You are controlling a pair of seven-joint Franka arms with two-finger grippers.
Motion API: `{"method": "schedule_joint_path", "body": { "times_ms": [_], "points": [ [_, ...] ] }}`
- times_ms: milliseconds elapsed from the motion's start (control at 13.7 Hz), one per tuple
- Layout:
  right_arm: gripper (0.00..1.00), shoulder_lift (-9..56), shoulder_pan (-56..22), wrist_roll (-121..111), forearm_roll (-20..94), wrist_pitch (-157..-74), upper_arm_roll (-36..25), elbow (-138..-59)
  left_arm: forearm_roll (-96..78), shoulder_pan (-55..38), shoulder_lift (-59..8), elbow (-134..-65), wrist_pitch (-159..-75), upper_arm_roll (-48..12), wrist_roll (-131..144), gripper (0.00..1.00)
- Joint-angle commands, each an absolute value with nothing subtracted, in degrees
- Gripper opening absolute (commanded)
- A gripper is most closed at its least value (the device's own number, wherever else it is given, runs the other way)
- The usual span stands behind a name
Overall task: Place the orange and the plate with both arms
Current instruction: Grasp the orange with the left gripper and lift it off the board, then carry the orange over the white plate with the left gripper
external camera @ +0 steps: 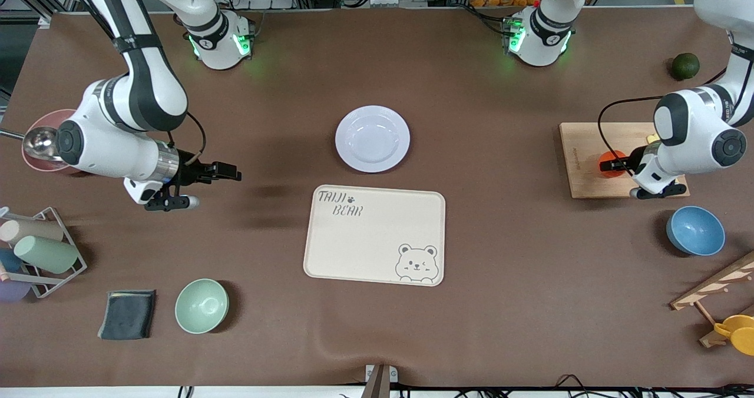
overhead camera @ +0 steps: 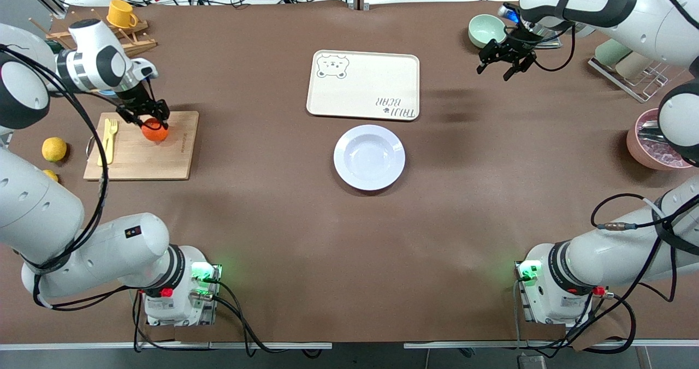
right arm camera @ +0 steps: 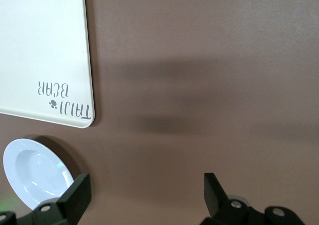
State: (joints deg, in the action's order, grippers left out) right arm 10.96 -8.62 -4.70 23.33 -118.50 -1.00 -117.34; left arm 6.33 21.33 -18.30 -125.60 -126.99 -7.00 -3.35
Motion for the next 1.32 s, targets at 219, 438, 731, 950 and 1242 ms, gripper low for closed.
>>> {"method": "schedule_joint_path", "body": {
  "times_ms": [219,438,731,950,1242],
  "points": [
    [1.0,10.9,-8.8,-4.0,24.3,-115.2,-1.1,-116.0,2.9,20.8,-17.2,-100.3,-94.5,-24.9,9.9,0.0],
    [1.0,11.5,-8.7,-2.7,24.6,-115.3,-1.0,-116.0,-1.7,15.9,-18.1,-96.2,-93.0,-30.2,19.3,0.0],
    [1.0,12.7,-9.8,-3.5,31.1,-115.4,-0.9,-116.3,-3.1,3.0,-18.5,-95.3,-96.6,-30.8,31.4,0.0],
    [1.0,13.7,-10.5,-6.7,37.6,-115.8,-0.9,-116.8,-3.3,-6.5,-19.9,-95.3,-101.1,-30.8,40.9,0.0],
    [1.0,17.0,-15.1,-16.8,48.7,-122.1,-0.9,-120.0,-3.1,-14.7,-22.4,-95.7,-108.0,-30.8,51.7,0.0]
  ]
}}
